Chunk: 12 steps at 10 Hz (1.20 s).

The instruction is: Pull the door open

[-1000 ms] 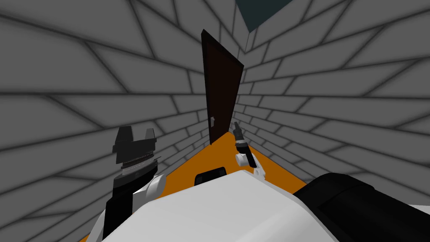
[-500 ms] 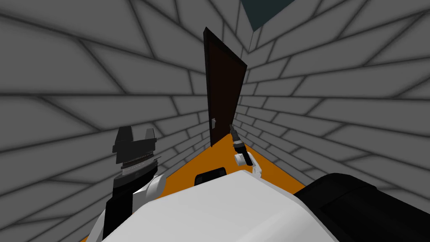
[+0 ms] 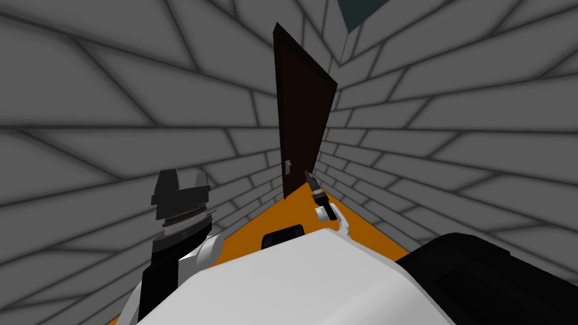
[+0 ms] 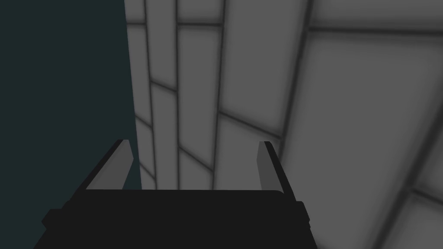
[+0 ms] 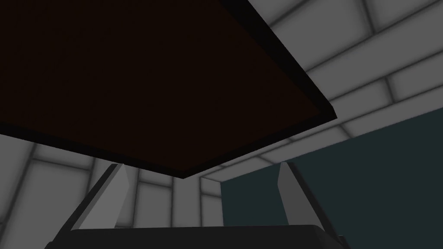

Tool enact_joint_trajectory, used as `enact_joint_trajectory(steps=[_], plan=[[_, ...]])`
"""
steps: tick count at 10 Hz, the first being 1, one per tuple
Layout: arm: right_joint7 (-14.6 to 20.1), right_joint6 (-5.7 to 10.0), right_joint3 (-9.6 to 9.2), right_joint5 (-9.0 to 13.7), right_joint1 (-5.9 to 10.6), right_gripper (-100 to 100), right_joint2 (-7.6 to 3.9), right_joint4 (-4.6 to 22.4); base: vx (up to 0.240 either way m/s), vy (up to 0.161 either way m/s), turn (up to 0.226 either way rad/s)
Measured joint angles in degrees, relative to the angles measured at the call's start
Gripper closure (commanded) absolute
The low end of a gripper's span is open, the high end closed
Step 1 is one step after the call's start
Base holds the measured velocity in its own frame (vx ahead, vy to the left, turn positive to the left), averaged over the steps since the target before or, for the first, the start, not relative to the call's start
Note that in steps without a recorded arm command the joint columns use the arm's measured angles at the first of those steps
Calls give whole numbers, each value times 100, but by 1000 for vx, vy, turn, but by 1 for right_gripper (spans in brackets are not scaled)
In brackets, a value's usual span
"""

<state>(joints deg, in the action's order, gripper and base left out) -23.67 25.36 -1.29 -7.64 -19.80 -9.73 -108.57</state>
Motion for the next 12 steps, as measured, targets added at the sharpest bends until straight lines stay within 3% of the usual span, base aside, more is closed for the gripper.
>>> enact_joint_trajectory(steps=[12], plan=[[-1239, 111, -207, -1143, 569, -100, -489, 1537, 94, -37, 53]])
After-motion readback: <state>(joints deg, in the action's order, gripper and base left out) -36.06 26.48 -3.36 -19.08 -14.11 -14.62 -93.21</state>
